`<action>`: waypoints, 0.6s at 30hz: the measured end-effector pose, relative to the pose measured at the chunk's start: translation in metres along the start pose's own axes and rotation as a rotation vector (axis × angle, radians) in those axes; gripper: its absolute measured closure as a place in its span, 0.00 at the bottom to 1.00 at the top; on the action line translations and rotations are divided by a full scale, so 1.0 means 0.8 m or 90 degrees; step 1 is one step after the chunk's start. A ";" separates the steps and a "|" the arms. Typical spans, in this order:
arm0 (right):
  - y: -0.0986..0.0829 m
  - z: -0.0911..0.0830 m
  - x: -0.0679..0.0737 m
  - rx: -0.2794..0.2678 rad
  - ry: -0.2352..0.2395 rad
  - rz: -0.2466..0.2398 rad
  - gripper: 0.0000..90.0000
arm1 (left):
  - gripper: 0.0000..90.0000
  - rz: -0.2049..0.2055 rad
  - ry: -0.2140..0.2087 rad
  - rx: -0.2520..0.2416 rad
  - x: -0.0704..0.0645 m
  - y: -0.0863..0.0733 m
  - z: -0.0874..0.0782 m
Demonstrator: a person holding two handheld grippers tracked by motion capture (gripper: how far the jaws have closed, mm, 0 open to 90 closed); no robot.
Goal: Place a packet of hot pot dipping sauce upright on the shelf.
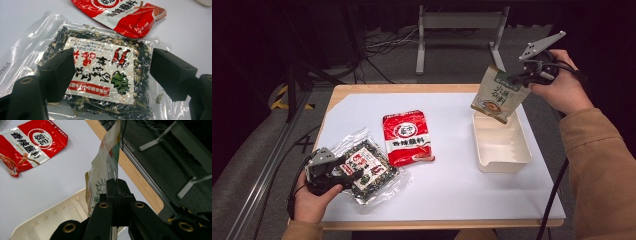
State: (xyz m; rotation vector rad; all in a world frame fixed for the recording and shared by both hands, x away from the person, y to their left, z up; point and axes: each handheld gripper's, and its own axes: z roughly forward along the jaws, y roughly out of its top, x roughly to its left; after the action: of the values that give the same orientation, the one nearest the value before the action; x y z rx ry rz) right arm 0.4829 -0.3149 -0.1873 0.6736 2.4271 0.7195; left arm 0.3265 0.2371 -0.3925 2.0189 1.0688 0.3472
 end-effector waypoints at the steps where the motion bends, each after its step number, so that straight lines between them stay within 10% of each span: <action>1: 0.000 0.001 -0.002 0.000 0.000 -0.009 1.00 | 0.23 -0.002 0.002 0.000 0.000 -0.002 0.000; 18: 0.004 0.022 -0.006 0.027 -0.049 -0.162 1.00 | 0.23 -0.028 0.023 0.003 0.005 -0.023 -0.017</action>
State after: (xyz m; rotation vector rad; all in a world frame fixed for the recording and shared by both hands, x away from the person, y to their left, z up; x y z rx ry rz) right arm 0.4979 -0.3093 -0.1963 0.3906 2.4051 0.5303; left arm 0.3107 0.2533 -0.3985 1.9971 1.1354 0.3590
